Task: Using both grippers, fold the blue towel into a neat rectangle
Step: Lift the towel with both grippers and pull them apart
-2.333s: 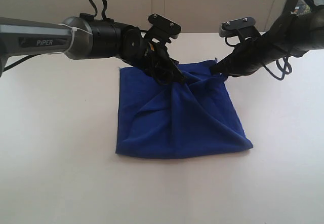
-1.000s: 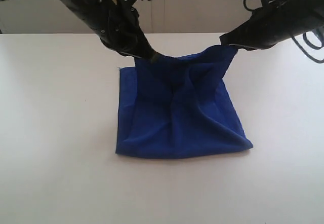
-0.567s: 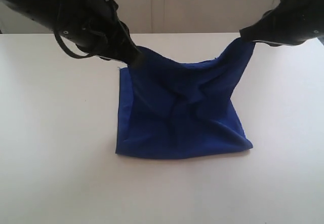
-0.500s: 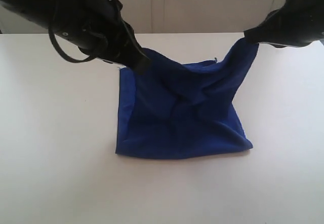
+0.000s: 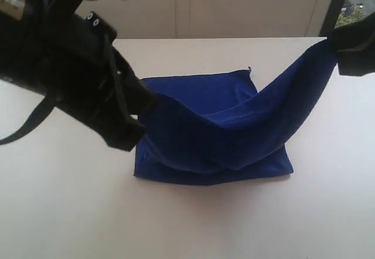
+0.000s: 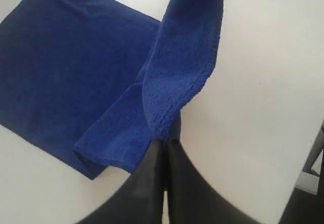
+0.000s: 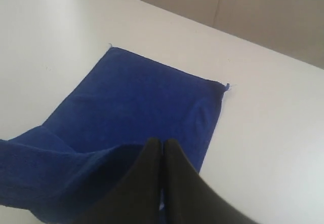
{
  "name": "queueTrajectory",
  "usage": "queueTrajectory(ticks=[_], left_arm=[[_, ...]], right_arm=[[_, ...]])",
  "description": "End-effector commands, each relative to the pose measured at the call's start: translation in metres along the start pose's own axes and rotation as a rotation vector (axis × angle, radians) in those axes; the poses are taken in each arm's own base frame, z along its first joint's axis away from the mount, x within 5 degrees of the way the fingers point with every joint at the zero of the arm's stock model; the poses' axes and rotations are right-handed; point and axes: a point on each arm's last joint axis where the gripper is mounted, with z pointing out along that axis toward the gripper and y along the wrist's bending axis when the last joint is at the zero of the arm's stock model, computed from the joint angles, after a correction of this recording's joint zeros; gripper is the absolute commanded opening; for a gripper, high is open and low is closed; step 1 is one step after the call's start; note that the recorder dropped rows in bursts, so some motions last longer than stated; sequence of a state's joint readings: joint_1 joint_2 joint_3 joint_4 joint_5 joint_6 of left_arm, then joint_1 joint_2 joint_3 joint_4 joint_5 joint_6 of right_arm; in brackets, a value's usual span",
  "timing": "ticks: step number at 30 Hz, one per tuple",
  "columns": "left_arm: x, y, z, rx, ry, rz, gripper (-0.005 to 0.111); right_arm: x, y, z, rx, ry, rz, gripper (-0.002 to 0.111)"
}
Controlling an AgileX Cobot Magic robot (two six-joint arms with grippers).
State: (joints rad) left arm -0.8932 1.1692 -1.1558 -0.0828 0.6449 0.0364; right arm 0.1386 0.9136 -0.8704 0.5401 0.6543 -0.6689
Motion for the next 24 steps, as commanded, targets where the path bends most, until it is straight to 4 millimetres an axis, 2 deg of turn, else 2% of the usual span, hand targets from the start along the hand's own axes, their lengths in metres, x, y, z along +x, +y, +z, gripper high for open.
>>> queueTrajectory(ticks=[1,6,12,24], left_arm=[[0.017,-0.004,-0.01,-0.002,-0.033,-0.03,0.0],[0.024,-0.007,-0.032,-0.001,-0.095,-0.036,0.0],[0.03,-0.011,-0.055,0.005,-0.151,-0.034,0.0],[0.027,-0.014,-0.059,0.045,-0.203,-0.086,0.0]], right_arm=[[0.007,0.007,-0.019,0.007,-0.027,-0.013,0.0],[0.01,0.008,-0.03,0.039,-0.029,-0.001,0.0],[0.01,0.009,-0.032,0.043,-0.033,0.008,0.0],[0.009,0.009,-0.032,0.047,-0.042,0.011,0.0]])
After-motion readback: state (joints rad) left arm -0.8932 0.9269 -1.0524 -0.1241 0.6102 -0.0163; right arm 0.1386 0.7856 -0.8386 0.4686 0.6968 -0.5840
